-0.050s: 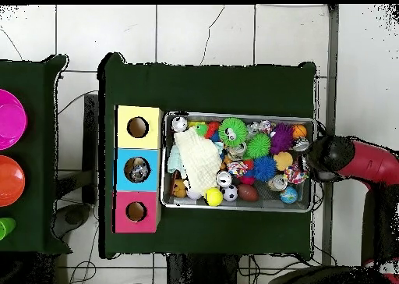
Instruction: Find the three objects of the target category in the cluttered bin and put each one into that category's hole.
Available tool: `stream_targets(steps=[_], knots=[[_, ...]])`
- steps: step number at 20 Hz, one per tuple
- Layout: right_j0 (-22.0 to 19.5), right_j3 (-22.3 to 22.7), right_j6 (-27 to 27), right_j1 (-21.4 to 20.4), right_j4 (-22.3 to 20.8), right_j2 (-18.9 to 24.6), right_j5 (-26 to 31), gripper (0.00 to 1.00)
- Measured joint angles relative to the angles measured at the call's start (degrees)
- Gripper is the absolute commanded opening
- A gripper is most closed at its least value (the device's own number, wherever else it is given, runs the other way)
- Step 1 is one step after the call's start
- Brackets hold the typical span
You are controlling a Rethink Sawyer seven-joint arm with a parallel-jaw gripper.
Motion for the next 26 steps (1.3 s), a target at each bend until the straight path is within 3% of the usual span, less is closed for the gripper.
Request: stream_targets(steps=[10,19,20,26], knots=[[-0.54,-0.61,0.0,0.85,0.0,0.46,0.05,1.0],[-3.45,0.43,0.0,0.94,-0.08,3.56,-4.55,1.0],[-3.71,0.49,0.0,0.93,-0.12,3.73,-4.96,0.0],[-4.3,0.48,0.0,0.76,-0.34,4.01,-5.57,0.0]])
